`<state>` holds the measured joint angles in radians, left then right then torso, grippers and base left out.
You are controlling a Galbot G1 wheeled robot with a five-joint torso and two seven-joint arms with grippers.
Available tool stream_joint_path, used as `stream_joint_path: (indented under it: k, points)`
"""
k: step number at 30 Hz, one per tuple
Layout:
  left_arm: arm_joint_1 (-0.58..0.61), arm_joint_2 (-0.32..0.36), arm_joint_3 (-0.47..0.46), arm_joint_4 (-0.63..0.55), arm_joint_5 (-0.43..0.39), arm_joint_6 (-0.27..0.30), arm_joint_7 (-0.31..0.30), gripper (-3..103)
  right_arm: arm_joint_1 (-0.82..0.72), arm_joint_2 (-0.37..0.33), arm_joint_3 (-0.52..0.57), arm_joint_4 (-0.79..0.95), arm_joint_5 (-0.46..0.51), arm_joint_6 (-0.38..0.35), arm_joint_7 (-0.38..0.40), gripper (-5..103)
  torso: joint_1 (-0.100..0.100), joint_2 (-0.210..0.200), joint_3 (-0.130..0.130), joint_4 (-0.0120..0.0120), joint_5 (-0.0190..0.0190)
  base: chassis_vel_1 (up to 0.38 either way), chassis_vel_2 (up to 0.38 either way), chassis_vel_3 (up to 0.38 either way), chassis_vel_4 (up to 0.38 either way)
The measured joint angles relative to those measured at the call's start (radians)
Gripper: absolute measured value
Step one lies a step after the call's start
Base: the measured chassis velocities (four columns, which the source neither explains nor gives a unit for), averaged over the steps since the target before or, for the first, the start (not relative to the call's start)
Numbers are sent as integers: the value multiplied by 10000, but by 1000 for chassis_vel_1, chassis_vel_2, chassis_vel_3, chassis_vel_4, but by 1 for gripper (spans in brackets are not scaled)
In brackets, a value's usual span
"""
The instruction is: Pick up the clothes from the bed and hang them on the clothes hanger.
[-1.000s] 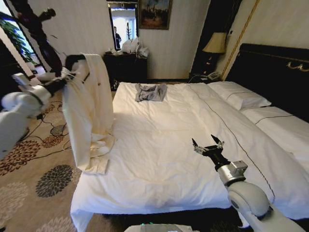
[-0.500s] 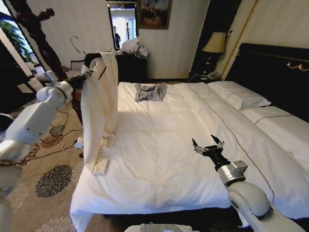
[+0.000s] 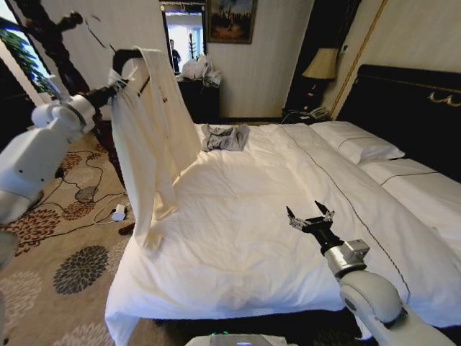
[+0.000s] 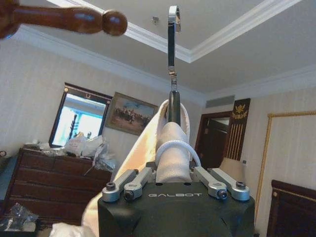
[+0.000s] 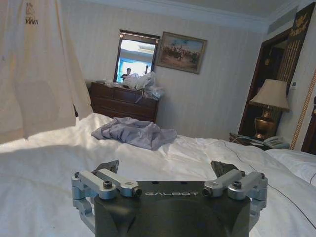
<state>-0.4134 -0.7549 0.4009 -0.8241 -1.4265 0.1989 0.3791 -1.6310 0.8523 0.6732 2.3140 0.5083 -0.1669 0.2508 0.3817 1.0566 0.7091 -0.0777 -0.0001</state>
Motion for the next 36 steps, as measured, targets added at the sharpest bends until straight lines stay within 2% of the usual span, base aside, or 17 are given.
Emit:
stream_joint_path:
  k: [3,7,13,20,25,30,36]
  points:
    - [-432,-280,79,321,-43,100,-64,22,1,0,0,0,1,0,0,100,3,0,0,-8,6,0,0,0,0]
    - [-579,-337,81,480,-66,160,-246,22,1,-1,0,0,0,0,0,100,1,0,0,-1,1,0,0,0,0]
    - [-622,-122,51,594,-180,262,-496,22,1,0,0,0,0,0,0,100,1,0,0,0,0,0,0,0,0]
    - [-553,31,34,886,-187,323,-440,22,1,0,0,0,0,0,0,100,1,0,0,5,-3,0,0,0,0]
    - [-474,-78,-135,1168,-168,325,-442,22,1,0,0,0,0,0,0,100,1,0,0,-5,2,0,0,0,0]
    - [-476,-219,-201,1469,-166,352,-482,22,1,0,0,0,0,0,0,100,1,0,0,6,0,0,0,0,0]
    - [-462,-424,-284,1629,-128,403,-592,22,1,0,0,0,0,1,0,100,2,0,0,-5,4,0,0,0,0]
